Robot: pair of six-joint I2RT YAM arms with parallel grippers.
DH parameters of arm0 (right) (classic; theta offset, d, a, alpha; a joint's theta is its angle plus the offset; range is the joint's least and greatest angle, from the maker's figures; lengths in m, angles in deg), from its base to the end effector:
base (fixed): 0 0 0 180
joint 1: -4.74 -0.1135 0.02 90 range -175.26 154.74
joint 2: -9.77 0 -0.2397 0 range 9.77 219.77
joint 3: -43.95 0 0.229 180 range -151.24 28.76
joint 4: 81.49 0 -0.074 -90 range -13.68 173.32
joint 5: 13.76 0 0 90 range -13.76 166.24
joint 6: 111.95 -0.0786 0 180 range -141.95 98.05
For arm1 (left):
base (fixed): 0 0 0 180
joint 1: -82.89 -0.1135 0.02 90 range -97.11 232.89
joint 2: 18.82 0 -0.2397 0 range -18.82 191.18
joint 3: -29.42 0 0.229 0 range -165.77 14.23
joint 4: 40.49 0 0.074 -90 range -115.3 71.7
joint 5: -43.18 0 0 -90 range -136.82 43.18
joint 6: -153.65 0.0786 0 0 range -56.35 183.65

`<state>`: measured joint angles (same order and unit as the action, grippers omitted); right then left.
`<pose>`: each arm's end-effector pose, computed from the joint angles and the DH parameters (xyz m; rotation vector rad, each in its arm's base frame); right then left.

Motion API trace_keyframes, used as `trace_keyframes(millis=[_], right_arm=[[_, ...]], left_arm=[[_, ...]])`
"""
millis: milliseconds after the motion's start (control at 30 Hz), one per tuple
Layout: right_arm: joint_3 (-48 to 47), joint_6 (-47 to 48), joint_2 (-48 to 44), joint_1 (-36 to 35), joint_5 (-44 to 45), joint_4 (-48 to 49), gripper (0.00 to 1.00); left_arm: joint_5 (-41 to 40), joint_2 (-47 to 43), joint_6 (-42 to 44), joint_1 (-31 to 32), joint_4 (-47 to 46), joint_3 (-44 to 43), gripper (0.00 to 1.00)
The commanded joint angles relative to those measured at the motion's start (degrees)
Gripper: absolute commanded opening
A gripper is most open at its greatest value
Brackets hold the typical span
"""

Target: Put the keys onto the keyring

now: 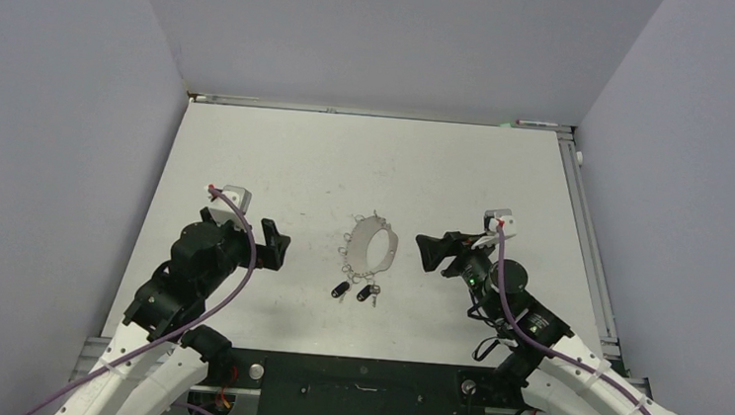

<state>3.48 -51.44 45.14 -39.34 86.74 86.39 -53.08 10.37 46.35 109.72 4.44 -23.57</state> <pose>0.1556 0.1308 0.2541 -0.0812 1.7552 0.7986 0.1486 -0.0655 0.2680 0.0895 1.9568 -0.4050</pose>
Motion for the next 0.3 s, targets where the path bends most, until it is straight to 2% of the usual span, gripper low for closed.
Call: trace_keyframes(millis=[0, 133, 267], right_arm=[[0.19, -3.17, -2.09, -0.39, -0.16, 1.74, 0.7], [3.54, -3.28, -6.27, -1.56, 0.53, 5.03, 0.69], [0.68, -4.7, -5.36, -2.44, 5.88, -0.95, 0.73]], left_arm=[[2.89, -1.07, 0.42, -0.93, -3.99, -0.08, 0.96], [4.21, -0.85, 0.36, -0.99, -4.07, 0.1, 0.96], [4.11, -0.81, 0.34, -1.08, -3.99, 0.0, 0.96]])
